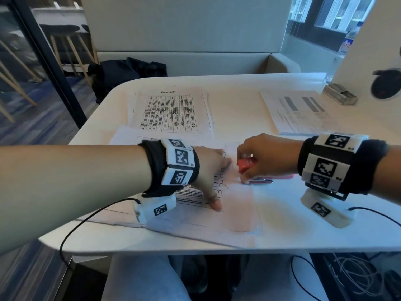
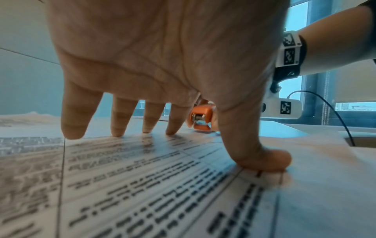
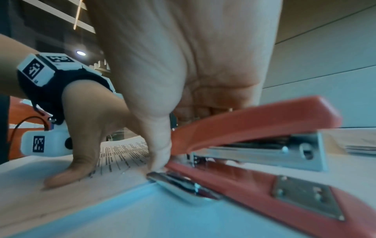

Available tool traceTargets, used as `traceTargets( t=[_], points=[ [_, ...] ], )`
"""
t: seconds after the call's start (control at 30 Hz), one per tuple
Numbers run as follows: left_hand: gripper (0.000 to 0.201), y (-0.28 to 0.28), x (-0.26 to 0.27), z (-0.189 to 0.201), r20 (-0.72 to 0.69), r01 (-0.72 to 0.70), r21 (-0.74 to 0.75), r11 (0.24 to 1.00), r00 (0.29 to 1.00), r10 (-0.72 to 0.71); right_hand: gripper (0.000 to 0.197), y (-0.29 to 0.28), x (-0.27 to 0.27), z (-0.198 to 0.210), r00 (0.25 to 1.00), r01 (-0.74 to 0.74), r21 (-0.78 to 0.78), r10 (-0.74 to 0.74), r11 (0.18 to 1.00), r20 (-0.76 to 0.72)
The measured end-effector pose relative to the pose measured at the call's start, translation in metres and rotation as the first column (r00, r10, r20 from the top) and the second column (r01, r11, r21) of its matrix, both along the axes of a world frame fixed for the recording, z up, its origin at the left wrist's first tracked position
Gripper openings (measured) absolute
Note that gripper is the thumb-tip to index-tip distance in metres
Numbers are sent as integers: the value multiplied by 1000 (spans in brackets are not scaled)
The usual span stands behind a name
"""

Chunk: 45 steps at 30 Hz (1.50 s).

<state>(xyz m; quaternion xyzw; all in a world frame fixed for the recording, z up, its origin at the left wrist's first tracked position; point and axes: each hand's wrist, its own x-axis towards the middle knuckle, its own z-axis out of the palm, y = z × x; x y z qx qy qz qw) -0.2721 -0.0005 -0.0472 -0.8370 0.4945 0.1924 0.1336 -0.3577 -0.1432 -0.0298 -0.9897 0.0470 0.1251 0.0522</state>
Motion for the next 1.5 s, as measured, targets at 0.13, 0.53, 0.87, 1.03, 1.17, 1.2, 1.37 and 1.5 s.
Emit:
traceTargets(
  t=[0.13, 0.53, 0.87, 1.03, 1.17, 1.2, 1.37, 1.5],
  points=[
    [88, 5, -7, 3, -2, 5, -92, 996, 1000, -5, 53, 3, -3, -2, 1000, -7, -61, 7, 998, 3],
    [22, -1, -17, 9, 32, 19, -245, 969, 999, -11, 68, 20, -6, -5, 984, -148, -224, 121, 963, -127],
    [13, -8, -22, 11, 55, 70, -197, 978, 997, -60, 58, 22, -8, -5, 978, -193, -147, 178, 970, -113],
    [11, -3, -22, 9, 108, 128, -204, 971, 988, -108, 61, 23, -6, -5, 980, -178, -191, 157, 965, -121],
    [11, 0, -22, 8, 126, 168, -196, 966, 981, -145, 57, 23, -6, -3, 979, -182, -212, 157, 960, -128],
    [12, 0, -22, 8, 131, 177, -195, 965, 980, -153, 57, 24, -6, -3, 979, -183, -217, 158, 959, -127],
    [11, 2, -22, 7, 147, 204, -205, 957, 973, -176, 59, 23, -6, -4, 978, -190, -229, 163, 955, -129],
    [12, 4, -22, 6, 146, 209, -217, 954, 973, -180, 58, 23, -6, -4, 976, -201, -220, 176, 954, -127]
  ],
)
